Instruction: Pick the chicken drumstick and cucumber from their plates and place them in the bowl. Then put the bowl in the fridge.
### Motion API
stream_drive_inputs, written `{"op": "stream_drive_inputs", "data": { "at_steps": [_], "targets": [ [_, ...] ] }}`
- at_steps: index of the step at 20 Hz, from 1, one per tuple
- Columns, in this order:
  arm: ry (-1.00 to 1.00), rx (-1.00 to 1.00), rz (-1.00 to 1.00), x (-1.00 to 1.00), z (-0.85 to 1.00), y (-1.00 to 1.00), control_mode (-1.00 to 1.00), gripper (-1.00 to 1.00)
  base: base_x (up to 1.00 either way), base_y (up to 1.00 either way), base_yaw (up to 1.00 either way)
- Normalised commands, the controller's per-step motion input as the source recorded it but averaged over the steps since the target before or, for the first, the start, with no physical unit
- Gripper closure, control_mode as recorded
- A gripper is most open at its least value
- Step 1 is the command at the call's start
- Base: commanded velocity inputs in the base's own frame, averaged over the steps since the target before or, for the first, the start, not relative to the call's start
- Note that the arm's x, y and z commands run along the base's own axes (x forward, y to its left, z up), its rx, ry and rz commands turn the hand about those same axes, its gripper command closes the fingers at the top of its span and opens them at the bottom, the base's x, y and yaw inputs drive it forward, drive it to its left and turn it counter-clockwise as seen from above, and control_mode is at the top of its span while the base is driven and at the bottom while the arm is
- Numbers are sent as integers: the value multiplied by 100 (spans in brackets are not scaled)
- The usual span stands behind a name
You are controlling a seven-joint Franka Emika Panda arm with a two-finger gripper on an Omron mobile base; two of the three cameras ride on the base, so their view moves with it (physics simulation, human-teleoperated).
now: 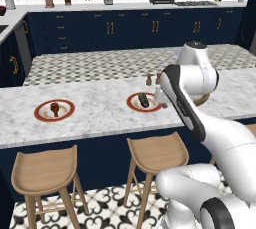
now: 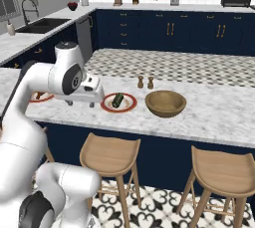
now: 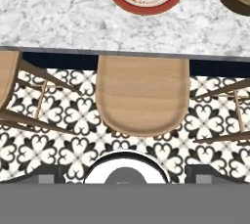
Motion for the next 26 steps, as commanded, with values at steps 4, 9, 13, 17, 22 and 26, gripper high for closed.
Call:
{"op": "stream_drive_inputs", "data": {
  "at_steps": [4,9,13,17,22,26],
  "targets": [
    [7,0,0,100,-51,-30,-100,-100,0,0,0],
    [11,0,0,98,-18,-10,-100,-100,0,0,0],
    [13,0,0,92,-4,0,-100,-100,0,0,0],
    [1,0,0,87,-46,0,-100,-100,0,0,0],
    [0,0,0,77,-44,0,-100,-100,0,0,0],
    [0,-1,0,49,-54,2,-100,-100,0,0,0]
  ]
}}
